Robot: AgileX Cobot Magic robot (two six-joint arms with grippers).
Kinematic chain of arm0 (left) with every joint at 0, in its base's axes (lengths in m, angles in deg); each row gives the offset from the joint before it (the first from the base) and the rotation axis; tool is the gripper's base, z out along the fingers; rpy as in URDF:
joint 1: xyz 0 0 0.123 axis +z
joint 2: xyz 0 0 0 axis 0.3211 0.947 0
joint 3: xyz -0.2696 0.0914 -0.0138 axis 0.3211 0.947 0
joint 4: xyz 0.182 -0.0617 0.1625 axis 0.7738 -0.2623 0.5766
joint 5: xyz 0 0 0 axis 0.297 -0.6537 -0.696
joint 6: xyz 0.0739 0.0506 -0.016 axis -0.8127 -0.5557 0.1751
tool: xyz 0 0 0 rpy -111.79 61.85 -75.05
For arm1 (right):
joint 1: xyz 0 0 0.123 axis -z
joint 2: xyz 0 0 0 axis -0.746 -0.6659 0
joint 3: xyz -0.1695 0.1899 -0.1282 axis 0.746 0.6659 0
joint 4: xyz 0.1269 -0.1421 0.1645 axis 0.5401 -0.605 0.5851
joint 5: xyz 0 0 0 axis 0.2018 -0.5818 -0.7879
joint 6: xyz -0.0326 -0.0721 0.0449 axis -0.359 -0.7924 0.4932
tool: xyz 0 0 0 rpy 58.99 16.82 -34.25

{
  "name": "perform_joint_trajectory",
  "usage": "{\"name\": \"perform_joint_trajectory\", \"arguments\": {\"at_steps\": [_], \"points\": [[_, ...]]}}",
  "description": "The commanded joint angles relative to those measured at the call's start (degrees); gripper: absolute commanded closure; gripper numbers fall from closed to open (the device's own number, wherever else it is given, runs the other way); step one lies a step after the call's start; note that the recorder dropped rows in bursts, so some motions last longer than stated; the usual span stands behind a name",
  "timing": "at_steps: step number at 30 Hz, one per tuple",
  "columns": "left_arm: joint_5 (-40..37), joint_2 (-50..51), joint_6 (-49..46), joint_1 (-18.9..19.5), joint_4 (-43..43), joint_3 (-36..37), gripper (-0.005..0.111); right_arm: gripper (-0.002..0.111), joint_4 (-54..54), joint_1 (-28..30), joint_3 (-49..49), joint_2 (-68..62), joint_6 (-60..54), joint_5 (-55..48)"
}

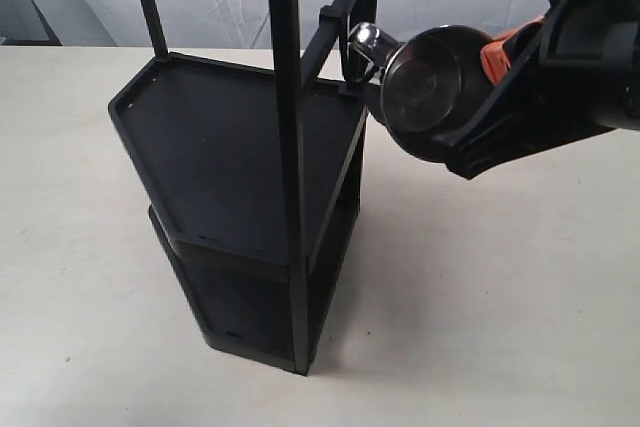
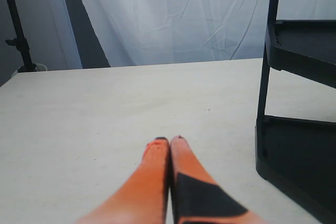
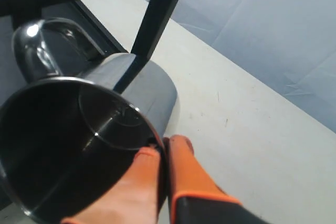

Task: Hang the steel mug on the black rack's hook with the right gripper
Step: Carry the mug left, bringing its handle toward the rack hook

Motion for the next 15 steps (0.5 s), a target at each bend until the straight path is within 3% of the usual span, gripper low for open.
{"name": "perform_joint_trajectory", "arguments": {"at_steps": [1,9,15], "points": [[-0.01,-0.16,0.0,0.13,0.18,0.02,0.105,0.109,-0.45,-0.42,-0.04,0.57,0.99,-1.62],[-0.01,-0.16,0.0,0.13,0.18,0.02,0.105,0.109,1.65,-0.42,-0.04,0.57,0.99,-1.76],[-0.01,-0.16,0.0,0.13,0.18,0.02,0.105,0.109,1.54,-3.65,-0.04,0.57,1.1,-2.96]]}}
